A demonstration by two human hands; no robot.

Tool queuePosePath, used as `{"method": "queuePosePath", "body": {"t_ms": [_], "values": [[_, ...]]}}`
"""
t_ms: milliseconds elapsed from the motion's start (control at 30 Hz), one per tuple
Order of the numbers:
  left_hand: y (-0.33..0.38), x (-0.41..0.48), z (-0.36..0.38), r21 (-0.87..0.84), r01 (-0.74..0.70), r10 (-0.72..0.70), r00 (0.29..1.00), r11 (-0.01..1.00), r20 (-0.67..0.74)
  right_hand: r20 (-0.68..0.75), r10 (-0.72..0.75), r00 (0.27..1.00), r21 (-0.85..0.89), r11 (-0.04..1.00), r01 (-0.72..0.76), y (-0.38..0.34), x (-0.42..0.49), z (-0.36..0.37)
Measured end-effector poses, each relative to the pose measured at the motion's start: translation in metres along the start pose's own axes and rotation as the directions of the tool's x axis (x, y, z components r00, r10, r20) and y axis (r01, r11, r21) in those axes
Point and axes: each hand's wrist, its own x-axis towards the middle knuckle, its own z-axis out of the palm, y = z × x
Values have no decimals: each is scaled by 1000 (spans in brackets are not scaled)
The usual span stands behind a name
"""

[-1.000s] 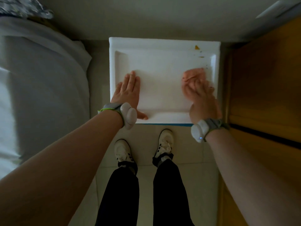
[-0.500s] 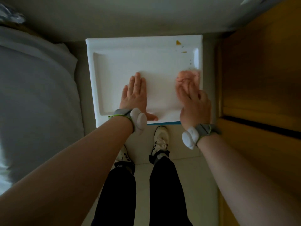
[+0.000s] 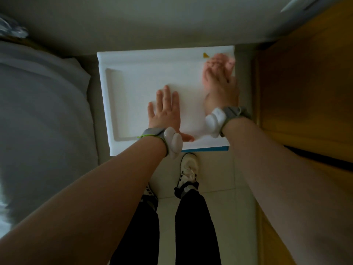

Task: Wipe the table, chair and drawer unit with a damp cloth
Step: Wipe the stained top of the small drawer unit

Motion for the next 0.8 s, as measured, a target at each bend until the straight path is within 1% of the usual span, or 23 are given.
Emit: {"method": "queuePosePath", "body": {"t_ms": [33, 67, 133, 167, 200, 233, 267, 333, 367, 400, 433, 467, 533, 567, 600, 633, 700, 733, 767, 800], "values": [[-1, 1, 0, -6, 1, -1, 1000, 1000, 0, 0, -7, 1000, 4, 1000, 7, -7, 1, 0], [-2, 1, 1, -11, 2, -2, 1000, 1000, 2, 25, -54, 998, -22, 998, 55, -13, -3, 1], [-3, 1, 2, -13, 1, -1, 1000, 1000, 4, 116, -206, 972, -93, 972, 217, -18, -20, 7], [-4, 0, 2, -11, -2, 2, 1000, 1000, 1, 137, -259, 956, -119, 954, 276, -15, -27, 8], [-4, -1, 3, -10, -5, 4, 1000, 1000, -5, 127, -283, 950, -144, 943, 300, -7, -30, 8], [-4, -1, 3, -10, -9, 9, 1000, 1000, -12, 106, -264, 959, -161, 947, 278, 1, -28, 4], [-3, -1, 3, -12, -15, 14, 1000, 1000, -18, 88, -201, 976, -163, 963, 213, 9, -23, 0], [-4, -1, 4, -21, -22, 22, 1000, 1000, -22, 65, -23, 998, -125, 992, 31, 13, -14, -5], [-5, -1, 5, -25, -22, 21, 999, 999, -25, 44, 31, 999, -86, 996, -27, 7, -13, -5], [-5, -1, 5, -30, -19, 18, 999, 999, -28, 27, 36, 999, -43, 998, -35, -4, -13, -5], [-6, 0, 6, -34, -18, 17, 999, 999, -31, 24, -19, 1000, -5, 1000, 19, -18, -14, -4], [-7, -1, 6, -38, -20, 19, 999, 999, -33, 39, -125, 991, 19, 992, 125, -30, -17, -2], [-8, -1, 6, -40, -26, 24, 999, 999, -45, 86, -340, 937, 20, 941, 339, -46, -19, -2], [-8, -1, 6, -42, -27, 25, 998, 999, -52, 86, -371, 924, 33, 928, 370, -48, -17, -5], [-8, -1, 6, -45, -29, 26, 998, 999, -59, 44, -346, 937, 62, 937, 344, -45, -13, -10], [-8, -1, 6, -52, -32, 28, 997, 998, -68, -36, -298, 954, 99, 949, 300, -40, -9, -15], [-9, -2, 8, -57, -41, 36, 996, 998, -80, -233, -161, 959, 150, 968, 199, -21, 0, -26], [-10, -1, 9, -57, -43, 38, 996, 997, -85, -283, -71, 957, 164, 979, 122, -11, 7, -30], [-11, -1, 11, -56, -46, 41, 995, 997, -90, -278, 31, 960, 200, 979, 26, -3, 16, -33], [-11, 0, 12, -56, -49, 43, 994, 997, -96, -219, 91, 971, 220, 975, -41, 1, 24, -33]]}}
